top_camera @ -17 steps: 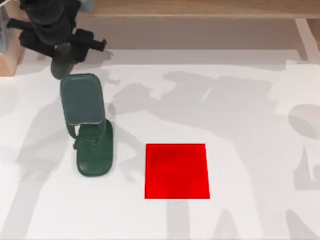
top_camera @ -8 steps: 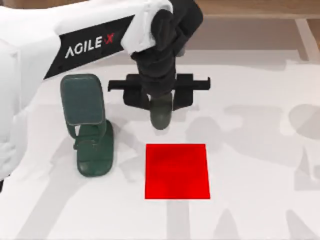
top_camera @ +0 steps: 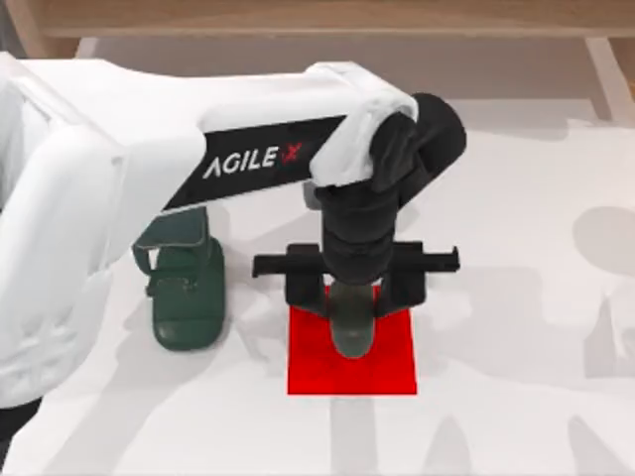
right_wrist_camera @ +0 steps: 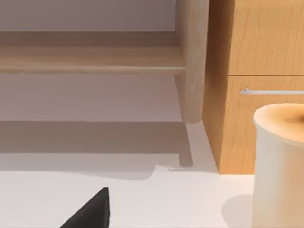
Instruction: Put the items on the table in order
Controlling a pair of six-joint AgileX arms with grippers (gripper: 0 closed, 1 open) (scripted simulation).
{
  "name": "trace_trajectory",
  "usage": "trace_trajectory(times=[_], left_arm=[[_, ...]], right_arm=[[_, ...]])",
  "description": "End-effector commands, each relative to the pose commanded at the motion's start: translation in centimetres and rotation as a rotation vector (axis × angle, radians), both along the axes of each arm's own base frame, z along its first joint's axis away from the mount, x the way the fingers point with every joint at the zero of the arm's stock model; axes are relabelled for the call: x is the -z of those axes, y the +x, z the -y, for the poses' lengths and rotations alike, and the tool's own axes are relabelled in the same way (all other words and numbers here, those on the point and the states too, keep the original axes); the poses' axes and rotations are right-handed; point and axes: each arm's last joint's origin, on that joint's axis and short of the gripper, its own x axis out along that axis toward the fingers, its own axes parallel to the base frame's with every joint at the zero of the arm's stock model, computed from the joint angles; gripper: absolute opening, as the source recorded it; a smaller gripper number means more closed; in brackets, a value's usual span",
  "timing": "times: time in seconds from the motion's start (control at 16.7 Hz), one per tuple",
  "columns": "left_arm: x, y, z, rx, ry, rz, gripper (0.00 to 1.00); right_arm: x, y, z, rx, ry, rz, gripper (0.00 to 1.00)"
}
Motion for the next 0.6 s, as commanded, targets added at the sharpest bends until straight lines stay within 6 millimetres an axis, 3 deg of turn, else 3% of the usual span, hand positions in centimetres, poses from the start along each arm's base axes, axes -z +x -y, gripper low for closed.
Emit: trace_trajectory(times=[0.6], left_arm=[[1.0,0.0,0.0,0.0,0.0,0.0,0.0]], right_arm=[[0.0,0.0,0.0,0.0,0.0,0.0,1.0]])
